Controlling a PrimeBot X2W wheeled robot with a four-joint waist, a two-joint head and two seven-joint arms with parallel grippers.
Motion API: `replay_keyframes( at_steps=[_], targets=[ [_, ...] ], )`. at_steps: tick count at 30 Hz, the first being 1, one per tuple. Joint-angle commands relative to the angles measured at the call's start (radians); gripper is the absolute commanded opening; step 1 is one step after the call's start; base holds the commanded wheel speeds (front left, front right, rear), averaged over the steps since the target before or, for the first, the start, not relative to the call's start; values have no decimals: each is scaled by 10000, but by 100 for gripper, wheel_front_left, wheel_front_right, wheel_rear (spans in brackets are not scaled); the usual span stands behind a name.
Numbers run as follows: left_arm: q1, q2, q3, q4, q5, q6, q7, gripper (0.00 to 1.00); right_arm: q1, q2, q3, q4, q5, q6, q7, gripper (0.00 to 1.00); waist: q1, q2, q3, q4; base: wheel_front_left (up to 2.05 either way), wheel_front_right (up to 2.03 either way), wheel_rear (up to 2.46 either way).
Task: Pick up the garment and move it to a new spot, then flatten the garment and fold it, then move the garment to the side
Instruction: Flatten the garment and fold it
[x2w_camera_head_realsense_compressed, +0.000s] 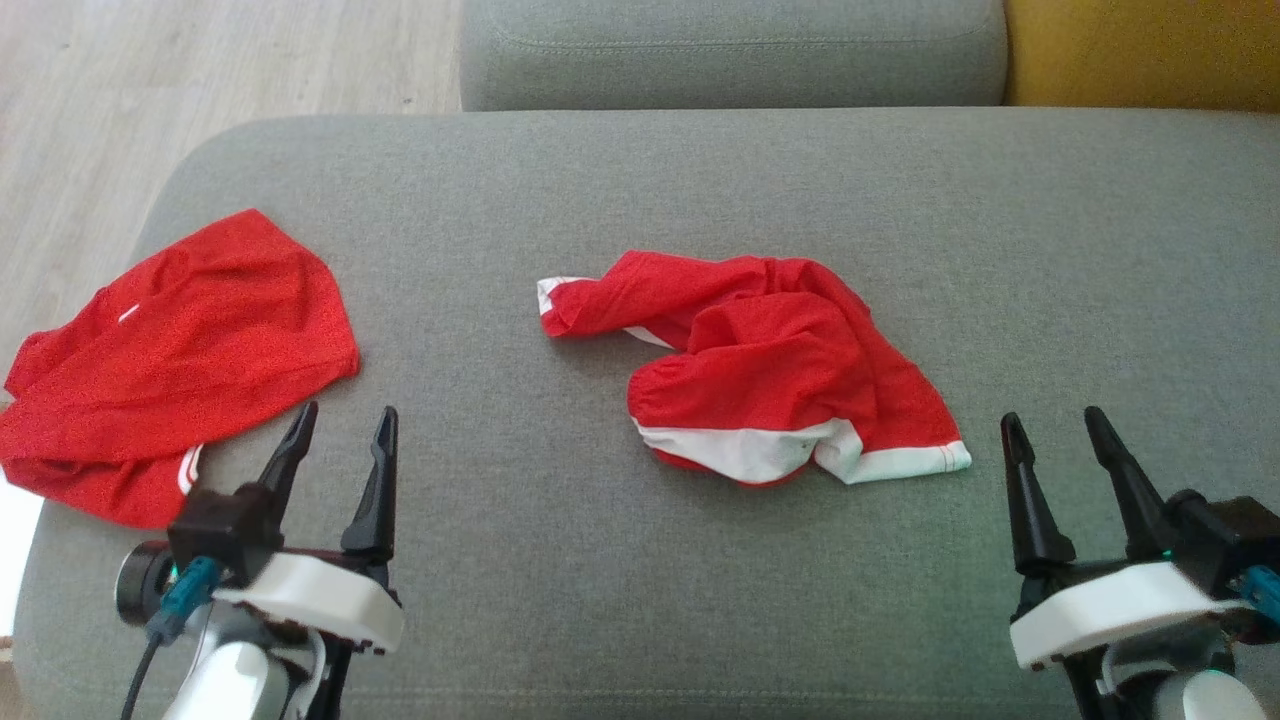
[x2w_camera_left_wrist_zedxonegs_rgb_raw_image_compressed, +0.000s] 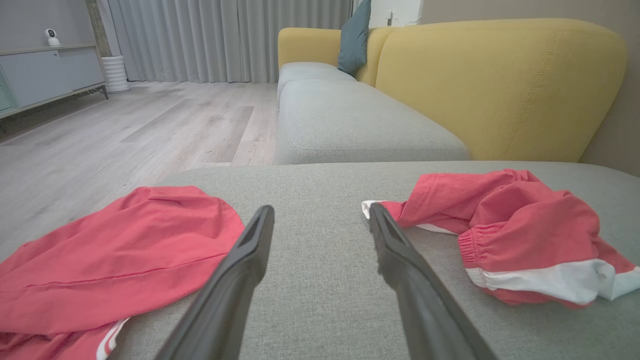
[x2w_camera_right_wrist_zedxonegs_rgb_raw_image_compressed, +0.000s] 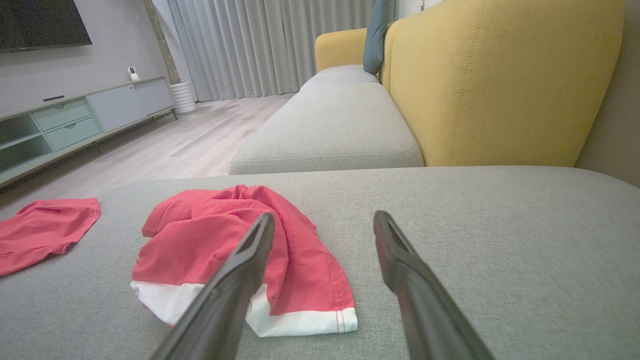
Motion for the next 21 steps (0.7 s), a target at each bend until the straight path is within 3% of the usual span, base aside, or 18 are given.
replay_keyframes(
  at_steps=[1, 6, 9, 15, 21],
  targets=[
    [-409, 123, 469, -291, 124, -44, -120, 100, -311, -60, 223, -387, 49, 42, -32, 100, 0, -1, 6, -14, 0, 0, 0],
    [-632, 75, 312, -292, 229, -212, -112, 100, -387, -60, 232, -431, 64, 42, -51, 100, 0, -1, 159, -53, 0, 0, 0],
    [-1145, -139, -148, -256, 227, -607, 161, 100, -499, -60, 215, -515, 31, 42, -65, 100, 0, -1, 419, -53, 0, 0, 0],
    [-2544, -979, -1337, 455, -229, -1664, 1852, 100, -794, -60, 386, -550, -2, 42, -84, 100, 0, -1, 1094, -231, 0, 0, 0],
    [-3380, -1403, -2019, 1353, -657, -2069, 3118, 100, -1028, -60, 452, -460, 30, 42, -157, 100, 0, -1, 1554, -536, 0, 0, 0]
  ],
)
